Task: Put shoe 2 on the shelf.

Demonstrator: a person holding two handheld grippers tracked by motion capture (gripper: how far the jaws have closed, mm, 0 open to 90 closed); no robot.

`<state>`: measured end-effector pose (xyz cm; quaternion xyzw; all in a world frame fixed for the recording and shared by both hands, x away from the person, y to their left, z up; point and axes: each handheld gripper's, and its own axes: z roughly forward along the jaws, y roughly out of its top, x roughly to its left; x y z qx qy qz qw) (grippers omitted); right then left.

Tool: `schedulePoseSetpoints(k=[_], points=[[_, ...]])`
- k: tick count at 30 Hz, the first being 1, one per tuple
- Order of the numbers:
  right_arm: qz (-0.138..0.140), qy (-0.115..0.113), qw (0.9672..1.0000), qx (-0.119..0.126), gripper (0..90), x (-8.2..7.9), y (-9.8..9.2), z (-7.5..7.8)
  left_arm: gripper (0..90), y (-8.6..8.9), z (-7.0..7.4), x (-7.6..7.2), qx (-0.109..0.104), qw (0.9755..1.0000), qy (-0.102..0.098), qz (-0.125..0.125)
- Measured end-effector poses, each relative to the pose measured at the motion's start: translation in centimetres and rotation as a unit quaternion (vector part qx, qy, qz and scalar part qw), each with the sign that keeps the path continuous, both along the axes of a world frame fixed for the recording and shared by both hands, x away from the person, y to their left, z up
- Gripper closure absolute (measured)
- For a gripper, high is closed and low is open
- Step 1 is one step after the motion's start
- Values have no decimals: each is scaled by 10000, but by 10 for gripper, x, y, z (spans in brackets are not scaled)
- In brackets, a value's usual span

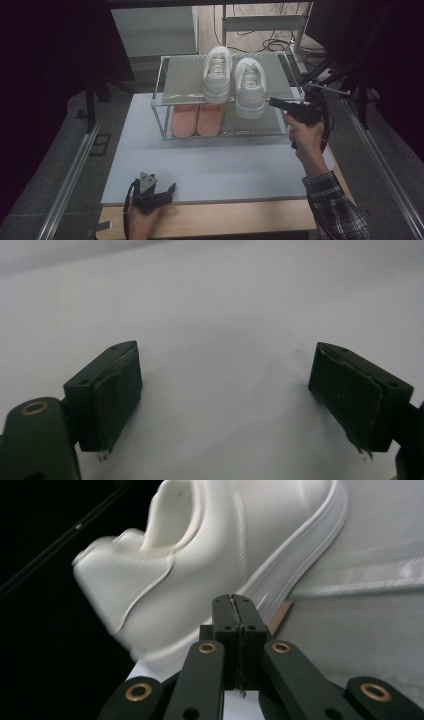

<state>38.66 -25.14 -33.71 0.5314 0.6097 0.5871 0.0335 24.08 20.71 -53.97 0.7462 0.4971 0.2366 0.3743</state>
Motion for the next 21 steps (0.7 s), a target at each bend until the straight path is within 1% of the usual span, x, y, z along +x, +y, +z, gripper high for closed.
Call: schedulePoseSetpoints(k=[6, 11, 15, 17, 20, 21], points=[[374, -30, 9993, 8, 895, -21, 5, -8, 138, 0, 0, 0, 1, 10000, 0, 0], [622, -34, 9981, 35, 895, -30, 16, -15, 138, 0, 0, 0, 1, 10000, 0, 1], [662, -55, 9977, -97, 895, -32, 25, -17, 138, 0, 0, 0, -1, 10000, -1, 1], [603, -95, 9980, -160, 895, -30, 27, -17, 138, 0, 0, 0, 0, 10000, -1, 0], [575, -106, 9983, -90, 895, -28, 28, -17, 138, 0, 0, 0, -1, 10000, 0, 0], [556, -109, 9983, -130, 896, -28, 29, -17, 138, 0, 0, 0, 0, 10000, -1, 1]])
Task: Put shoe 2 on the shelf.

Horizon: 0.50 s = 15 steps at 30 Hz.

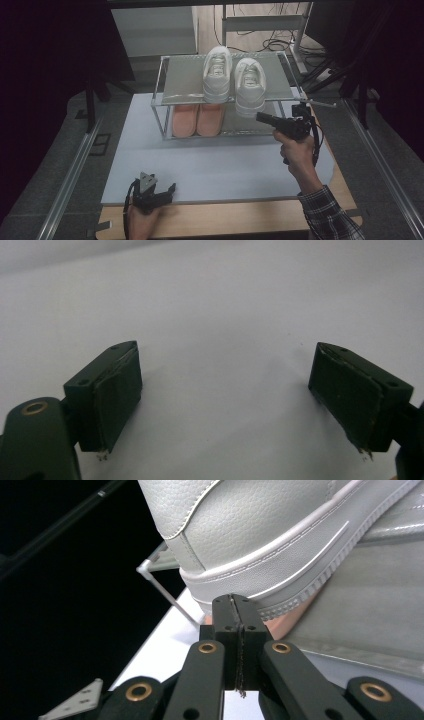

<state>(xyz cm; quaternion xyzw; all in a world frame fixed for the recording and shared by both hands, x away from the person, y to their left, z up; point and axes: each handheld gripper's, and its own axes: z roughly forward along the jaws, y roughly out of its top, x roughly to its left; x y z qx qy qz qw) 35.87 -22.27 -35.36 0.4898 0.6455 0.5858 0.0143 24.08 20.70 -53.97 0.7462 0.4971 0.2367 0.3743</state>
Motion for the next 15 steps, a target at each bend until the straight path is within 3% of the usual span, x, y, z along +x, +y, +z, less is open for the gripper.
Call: schedulePoseSetpoints(k=[11, 14, 15], points=[[-160, 7, 9999, -55, 896, 19, 9, -2, 139, 0, 0, 0, 3, 10000, -1, 1], [-316, -25, 9992, -232, 896, 24, 13, -2, 138, 0, 0, 0, 6, 10000, -1, 0], [-324, 6, 9993, -182, 896, 27, 13, -2, 139, 0, 0, 0, -1, 10000, 2, 0]])
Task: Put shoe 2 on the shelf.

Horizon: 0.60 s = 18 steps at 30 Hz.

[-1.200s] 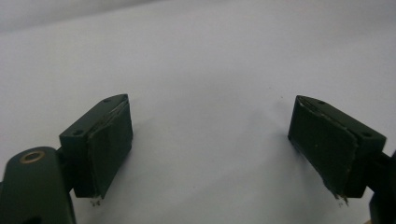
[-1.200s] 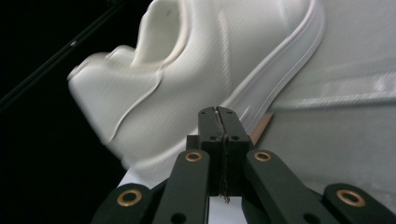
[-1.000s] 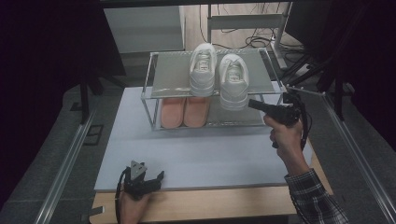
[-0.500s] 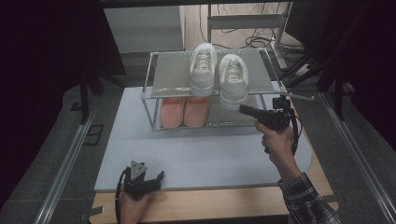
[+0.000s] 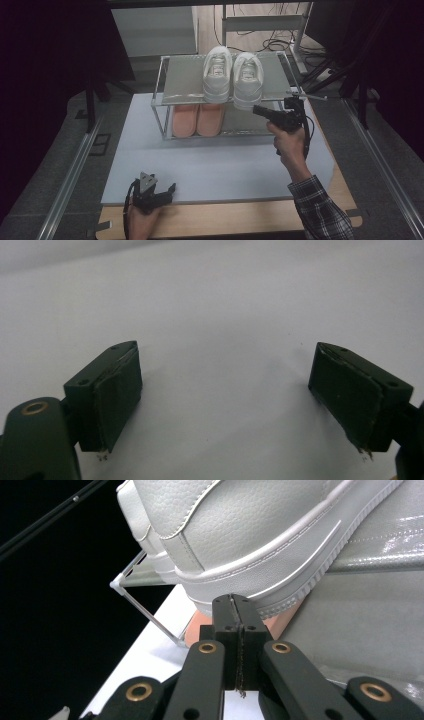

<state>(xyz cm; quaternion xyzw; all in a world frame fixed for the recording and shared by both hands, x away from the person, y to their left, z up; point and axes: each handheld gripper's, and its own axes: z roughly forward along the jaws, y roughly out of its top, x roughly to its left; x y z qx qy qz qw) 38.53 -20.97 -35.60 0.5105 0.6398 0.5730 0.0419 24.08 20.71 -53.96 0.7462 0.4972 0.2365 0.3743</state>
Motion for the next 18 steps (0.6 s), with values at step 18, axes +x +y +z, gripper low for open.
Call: schedulePoseSetpoints(k=[18], points=[[-398, -9, 9991, -146, 896, 24, 6, 0, 139, 0, 0, 0, 10, 10000, 14, 0]])
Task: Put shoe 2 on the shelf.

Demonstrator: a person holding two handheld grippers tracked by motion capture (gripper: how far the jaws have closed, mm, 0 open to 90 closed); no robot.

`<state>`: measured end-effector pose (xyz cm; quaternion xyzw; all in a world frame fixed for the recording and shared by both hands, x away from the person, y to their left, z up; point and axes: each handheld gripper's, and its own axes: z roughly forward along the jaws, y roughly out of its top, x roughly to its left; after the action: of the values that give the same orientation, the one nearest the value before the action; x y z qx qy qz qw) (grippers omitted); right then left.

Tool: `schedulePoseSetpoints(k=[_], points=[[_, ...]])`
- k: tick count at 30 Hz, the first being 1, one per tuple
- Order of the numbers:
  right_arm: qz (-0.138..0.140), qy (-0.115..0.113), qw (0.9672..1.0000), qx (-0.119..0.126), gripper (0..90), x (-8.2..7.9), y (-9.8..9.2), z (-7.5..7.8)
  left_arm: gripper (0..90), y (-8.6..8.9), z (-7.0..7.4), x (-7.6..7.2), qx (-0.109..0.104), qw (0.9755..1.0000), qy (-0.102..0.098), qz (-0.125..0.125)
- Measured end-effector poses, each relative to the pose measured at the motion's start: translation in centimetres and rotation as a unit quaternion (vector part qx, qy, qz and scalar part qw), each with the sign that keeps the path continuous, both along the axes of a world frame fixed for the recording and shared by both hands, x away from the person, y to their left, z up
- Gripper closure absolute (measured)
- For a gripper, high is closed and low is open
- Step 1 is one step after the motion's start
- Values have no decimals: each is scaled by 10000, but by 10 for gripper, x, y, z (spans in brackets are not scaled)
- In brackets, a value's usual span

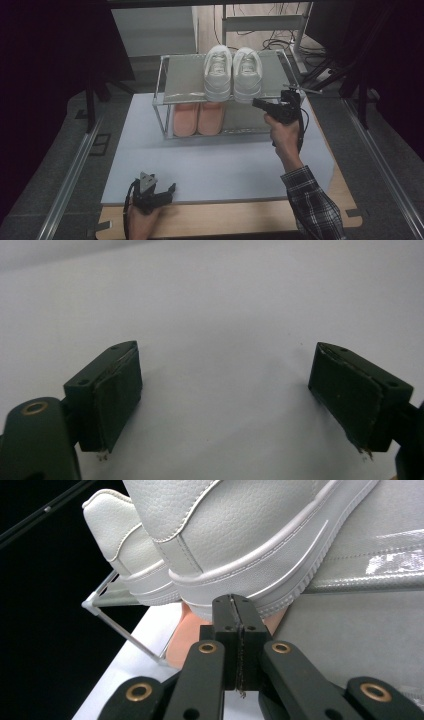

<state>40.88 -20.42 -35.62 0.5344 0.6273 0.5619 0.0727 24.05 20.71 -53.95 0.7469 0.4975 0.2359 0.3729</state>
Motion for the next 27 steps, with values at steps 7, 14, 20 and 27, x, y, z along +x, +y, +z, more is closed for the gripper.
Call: schedulePoseSetpoints(k=[7, 14, 20, 27], points=[[-43, 17, 10000, 27, 896, 2, -1, 0, 139, 0, 0, 0, -2, 10000, 0, 1], [-62, 2, 10000, 3, 897, 3, -2, 0, 139, 0, 0, 0, 0, 10000, -2, 0], [-217, -15, 9998, -42, 897, 6, -5, 0, 139, 0, 0, 0, -3, 10000, 0, 0], [-78, 11, 10000, -5, 897, 9, 9, -1, 139, 0, 0, 0, -7, 10000, 1, 2]])
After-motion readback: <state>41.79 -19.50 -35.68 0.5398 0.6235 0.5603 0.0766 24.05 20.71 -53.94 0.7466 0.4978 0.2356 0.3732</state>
